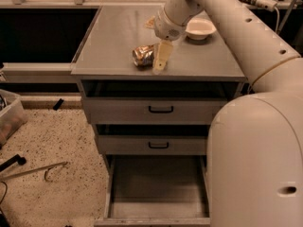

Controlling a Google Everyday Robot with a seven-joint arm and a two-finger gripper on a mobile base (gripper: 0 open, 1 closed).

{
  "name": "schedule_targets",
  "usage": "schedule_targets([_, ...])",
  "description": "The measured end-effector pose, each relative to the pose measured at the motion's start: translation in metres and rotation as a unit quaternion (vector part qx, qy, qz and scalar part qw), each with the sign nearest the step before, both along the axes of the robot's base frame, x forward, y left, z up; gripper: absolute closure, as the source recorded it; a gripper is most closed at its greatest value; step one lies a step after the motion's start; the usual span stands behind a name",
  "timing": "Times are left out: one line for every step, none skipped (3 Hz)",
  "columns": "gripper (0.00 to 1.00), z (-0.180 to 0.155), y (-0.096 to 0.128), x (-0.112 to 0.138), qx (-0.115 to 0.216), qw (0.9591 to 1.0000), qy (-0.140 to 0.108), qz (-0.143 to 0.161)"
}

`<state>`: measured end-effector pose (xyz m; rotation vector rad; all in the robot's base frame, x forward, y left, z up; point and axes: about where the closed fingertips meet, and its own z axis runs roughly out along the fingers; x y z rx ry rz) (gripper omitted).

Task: Place orange can into bottom drawer

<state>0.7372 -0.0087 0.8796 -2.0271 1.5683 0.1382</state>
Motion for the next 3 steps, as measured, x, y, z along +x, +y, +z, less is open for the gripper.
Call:
schedule_targets([0.00,0.000,0.000,0.000,0.000,1.0000,0.000,0.000])
schedule_targets([0.00,0.000,0.008,0.014,-0.006,1.0000,-0.004,0.002])
schedule_targets([0.00,-0.003,0.015,0.029,-0.017,0.9998,-0.002,0.009])
